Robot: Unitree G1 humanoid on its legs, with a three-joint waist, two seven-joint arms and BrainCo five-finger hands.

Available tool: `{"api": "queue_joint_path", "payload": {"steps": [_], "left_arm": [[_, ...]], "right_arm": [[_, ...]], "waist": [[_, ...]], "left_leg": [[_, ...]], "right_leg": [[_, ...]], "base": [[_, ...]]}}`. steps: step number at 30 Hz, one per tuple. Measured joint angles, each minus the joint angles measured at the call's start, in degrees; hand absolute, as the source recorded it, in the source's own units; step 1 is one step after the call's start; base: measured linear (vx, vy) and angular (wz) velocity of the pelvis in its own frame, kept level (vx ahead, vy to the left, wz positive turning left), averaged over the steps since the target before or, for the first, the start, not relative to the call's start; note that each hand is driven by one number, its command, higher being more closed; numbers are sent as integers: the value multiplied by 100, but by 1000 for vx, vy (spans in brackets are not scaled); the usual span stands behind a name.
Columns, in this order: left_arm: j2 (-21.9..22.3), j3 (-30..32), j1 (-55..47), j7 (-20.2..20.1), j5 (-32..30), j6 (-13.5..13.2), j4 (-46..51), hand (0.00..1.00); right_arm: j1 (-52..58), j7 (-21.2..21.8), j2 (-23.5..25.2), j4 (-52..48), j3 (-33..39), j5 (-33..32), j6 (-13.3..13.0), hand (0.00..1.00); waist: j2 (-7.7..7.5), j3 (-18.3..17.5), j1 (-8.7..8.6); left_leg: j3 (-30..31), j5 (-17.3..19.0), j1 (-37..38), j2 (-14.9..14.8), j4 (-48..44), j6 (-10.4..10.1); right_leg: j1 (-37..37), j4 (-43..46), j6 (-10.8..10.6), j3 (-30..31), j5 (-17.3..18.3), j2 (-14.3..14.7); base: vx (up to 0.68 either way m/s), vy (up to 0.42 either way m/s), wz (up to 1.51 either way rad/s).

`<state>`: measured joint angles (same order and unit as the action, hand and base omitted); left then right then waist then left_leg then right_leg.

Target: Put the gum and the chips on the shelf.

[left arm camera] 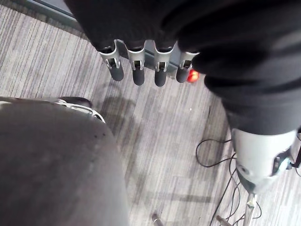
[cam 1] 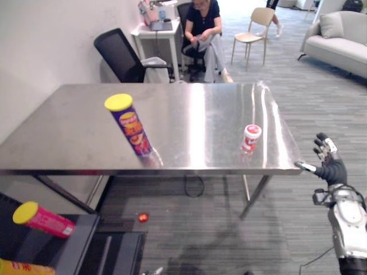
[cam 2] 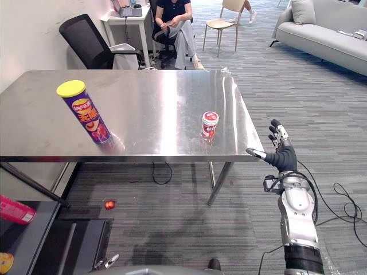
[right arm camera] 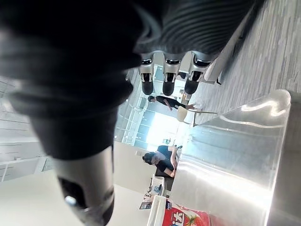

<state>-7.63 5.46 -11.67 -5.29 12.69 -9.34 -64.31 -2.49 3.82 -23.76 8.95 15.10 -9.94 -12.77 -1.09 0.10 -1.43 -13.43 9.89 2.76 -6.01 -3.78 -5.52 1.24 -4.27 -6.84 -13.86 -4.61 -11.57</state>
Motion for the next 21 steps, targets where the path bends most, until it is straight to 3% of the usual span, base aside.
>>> {"api": "queue_joint_path", "payload": {"steps": [10, 21], "left_arm": [[-24, -3, -12, 30, -2, 8, 59, 0], [-108, -13, 37, 69, -34, 78, 106, 0]], "right_arm": [[-949, -360, 0, 865, -224, 55, 19, 0], [-1709, -453, 1, 1354, -491, 64, 90, 0]], "waist": [[-77, 69, 44], [-100, 422, 175]], "left_leg": [[149, -133, -127, 43, 79, 9], [157, -161, -177, 102, 139, 29]], "right_leg": [[59, -10, -38, -133, -34, -35], [64, -164, -19, -140, -132, -59]], "base": [[-12, -7, 7], [2, 0, 0]]}}
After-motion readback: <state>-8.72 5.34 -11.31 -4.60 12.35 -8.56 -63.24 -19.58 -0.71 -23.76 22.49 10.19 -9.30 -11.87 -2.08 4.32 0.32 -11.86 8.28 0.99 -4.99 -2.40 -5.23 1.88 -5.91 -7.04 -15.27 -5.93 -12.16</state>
